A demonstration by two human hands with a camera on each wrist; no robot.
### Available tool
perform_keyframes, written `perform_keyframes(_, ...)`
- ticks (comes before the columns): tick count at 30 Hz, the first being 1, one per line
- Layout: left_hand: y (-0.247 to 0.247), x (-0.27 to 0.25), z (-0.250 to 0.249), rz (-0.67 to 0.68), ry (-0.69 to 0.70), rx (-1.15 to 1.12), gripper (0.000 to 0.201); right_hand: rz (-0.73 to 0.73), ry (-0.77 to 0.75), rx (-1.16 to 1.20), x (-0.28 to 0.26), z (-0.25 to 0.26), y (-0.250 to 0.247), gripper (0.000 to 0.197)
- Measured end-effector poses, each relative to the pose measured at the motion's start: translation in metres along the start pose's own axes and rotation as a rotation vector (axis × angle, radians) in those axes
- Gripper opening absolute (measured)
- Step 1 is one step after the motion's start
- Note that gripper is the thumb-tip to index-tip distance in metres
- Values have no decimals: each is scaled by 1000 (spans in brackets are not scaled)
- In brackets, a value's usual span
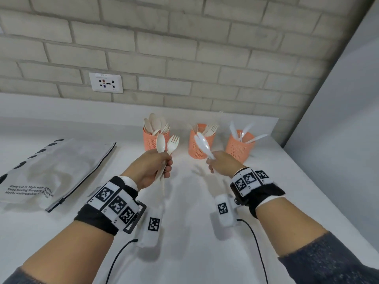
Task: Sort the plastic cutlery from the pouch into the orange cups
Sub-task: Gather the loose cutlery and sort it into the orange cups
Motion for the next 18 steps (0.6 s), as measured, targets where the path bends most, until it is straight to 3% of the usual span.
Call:
perform_keyframes(6, 53, 19, -9, 66, 75, 5, 12, -628, -172, 580, 27, -37, -123, 15)
perform_keyframes(9, 70, 25, -17, 67, 145, -49, 14, -847, -229, 665, 37, -51, -155, 12)
perform_keyframes(11, 80, 29, -21, 83, 185, -54, 12, -868, -217, 674, 51, -60, -158, 14)
perform_keyframes(14, 88, 34, -24, 105, 208, -47, 15, -755, -149, 673, 77, -77, -142, 14)
perform_keyframes(18, 91, 43, -23, 119, 211, -23, 15, -620, -90, 689, 94, -91, -124, 33)
Point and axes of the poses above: each hand's wrist, its own x-axis towards the middle knuckle, its own y-axis out of the palm, z = x × y, the point moved 7 cm from there along x, towards the middle knuckle, and after that the axes turned 5 degrees about -z, right-handed, at the moved point
